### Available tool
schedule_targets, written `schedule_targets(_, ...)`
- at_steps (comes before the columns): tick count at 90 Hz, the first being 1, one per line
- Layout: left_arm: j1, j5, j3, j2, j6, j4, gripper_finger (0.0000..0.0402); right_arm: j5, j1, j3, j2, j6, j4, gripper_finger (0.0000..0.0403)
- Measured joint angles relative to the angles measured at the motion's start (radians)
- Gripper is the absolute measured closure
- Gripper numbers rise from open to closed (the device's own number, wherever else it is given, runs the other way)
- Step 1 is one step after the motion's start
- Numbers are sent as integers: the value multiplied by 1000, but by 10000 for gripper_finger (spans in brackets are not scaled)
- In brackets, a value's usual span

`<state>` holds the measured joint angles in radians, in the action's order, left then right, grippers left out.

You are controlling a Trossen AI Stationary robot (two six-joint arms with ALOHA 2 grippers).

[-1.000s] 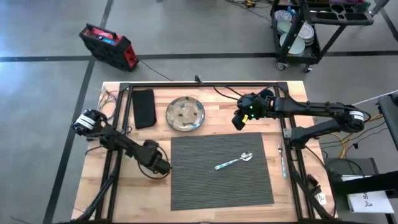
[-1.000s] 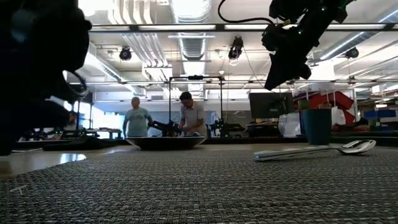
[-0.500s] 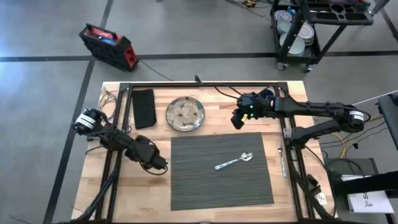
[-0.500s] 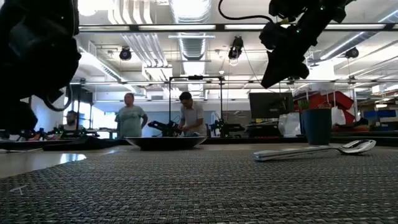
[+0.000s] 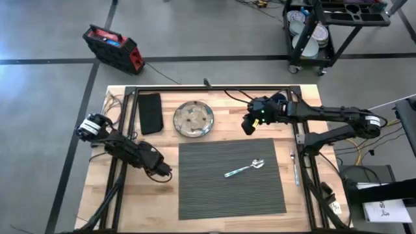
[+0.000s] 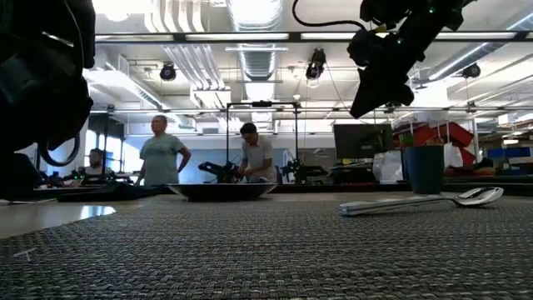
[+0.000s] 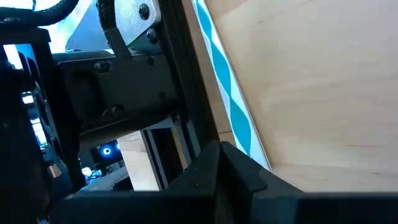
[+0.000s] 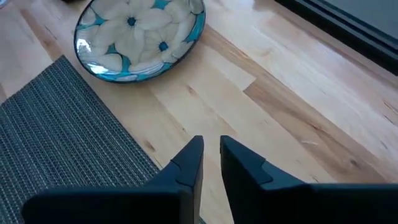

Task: Set table place
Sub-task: Put the blue knife on the gray mat

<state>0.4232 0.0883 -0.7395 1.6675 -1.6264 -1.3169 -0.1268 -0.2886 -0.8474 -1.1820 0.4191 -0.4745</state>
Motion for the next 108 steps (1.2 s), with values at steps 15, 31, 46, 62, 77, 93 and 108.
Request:
schedule_targets(15,0,15,0,2,17,-1,402,5,0,0,0,0,-1,357)
schedule_targets(31,-1,85,-3,4,25,16,402,24,0,0,0,0,-23,365)
schedule_targets(46,-1,161,26,31,18,102,402,23,0,0,0,0,-28,371)
schedule_targets(62,0,153,33,49,4,192,402,27,0,0,0,-1,-36,365)
schedule_targets(77,-3,53,-52,47,22,201,401,27,0,0,0,-16,-55,356)
schedule_targets(93,1,-131,-178,25,48,129,402,26,0,0,0,-24,-57,348)
schedule_targets(108,-16,-161,-201,25,18,-64,402,25,0,0,0,-27,-55,343)
